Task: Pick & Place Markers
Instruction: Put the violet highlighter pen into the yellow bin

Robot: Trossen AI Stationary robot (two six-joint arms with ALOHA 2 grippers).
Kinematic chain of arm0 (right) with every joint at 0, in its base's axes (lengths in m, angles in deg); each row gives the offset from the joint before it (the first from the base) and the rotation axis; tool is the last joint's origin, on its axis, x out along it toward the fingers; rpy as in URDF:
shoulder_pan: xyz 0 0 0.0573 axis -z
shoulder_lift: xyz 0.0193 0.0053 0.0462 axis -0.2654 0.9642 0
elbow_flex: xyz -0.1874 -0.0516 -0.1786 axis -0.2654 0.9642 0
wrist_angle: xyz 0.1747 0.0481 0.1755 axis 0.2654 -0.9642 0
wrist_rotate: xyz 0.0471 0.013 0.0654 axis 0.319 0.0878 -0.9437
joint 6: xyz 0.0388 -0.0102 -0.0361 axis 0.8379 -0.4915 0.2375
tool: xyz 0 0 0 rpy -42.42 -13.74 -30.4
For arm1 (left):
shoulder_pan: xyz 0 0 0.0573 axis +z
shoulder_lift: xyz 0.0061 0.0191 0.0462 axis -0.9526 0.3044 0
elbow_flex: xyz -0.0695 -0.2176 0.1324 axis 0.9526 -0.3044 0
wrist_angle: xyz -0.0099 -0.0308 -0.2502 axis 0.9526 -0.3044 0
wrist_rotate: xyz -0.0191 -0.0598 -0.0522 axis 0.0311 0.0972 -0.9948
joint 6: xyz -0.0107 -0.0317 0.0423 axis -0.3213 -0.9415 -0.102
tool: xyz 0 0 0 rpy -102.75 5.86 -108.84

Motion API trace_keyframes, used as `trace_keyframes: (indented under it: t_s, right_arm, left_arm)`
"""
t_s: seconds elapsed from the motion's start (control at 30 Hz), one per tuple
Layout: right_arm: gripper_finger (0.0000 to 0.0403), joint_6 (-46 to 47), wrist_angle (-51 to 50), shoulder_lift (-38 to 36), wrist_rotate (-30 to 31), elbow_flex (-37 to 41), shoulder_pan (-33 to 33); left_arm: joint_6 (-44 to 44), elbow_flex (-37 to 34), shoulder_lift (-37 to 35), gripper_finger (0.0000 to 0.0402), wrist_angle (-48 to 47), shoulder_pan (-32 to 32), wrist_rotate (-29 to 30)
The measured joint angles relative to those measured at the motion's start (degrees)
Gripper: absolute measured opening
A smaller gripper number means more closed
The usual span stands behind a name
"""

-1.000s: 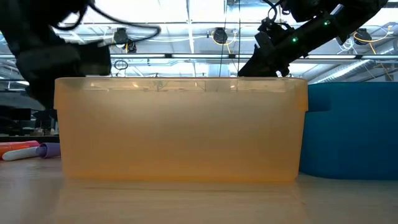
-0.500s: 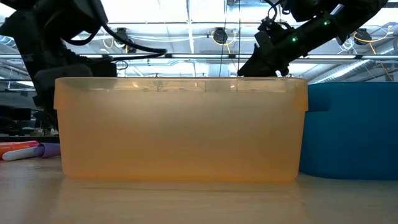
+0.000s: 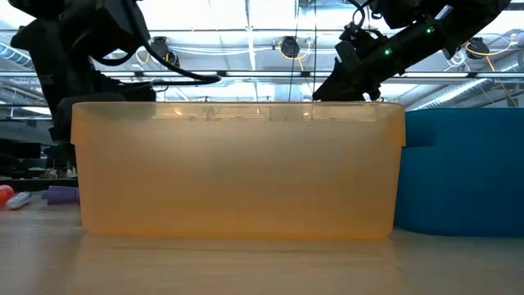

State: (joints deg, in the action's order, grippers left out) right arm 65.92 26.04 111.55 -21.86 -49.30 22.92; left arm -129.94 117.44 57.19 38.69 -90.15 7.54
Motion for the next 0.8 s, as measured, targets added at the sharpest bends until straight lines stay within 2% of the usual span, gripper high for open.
trace_keyframes:
  t_s: [0.23,0.47,0.53,0.63,0.7,0.8]
  right_arm:
    - [0.0196,0.0,0.0,0.0,0.0,0.0,0.0]
    - [0.0196,0.0,0.4,0.0,0.0,0.0,0.0]
    - [0.0196,0.0,0.8,0.0,0.0,0.0,0.0]
    - [0.0196,0.1,2.3,0.8,0.0,0.0,0.0]
    - [0.0196,0.0,3.5,1.6,0.0,0.0,0.0]
    - [0.0196,-0.2,5.5,3.3,0.0,0.0,0.0]
  left_arm:
    - [7.1,-0.4,-6.3,0.0060,-2.7,-0.3,1.0]
    - [15.9,-0.3,-16.8,0.0060,-3.9,-0.3,14.4]
    - [22.0,-0.2,-19.4,0.0060,-0.1,-0.1,18.9]
    - [36.8,-0.2,-21.9,0.0060,8.8,0.0,23.0]
    - [47.4,-0.8,-22.6,0.0063,17.5,0.3,23.4]
    - [59.6,-1.8,-22.6,0.0063,29.1,3.0,20.7]
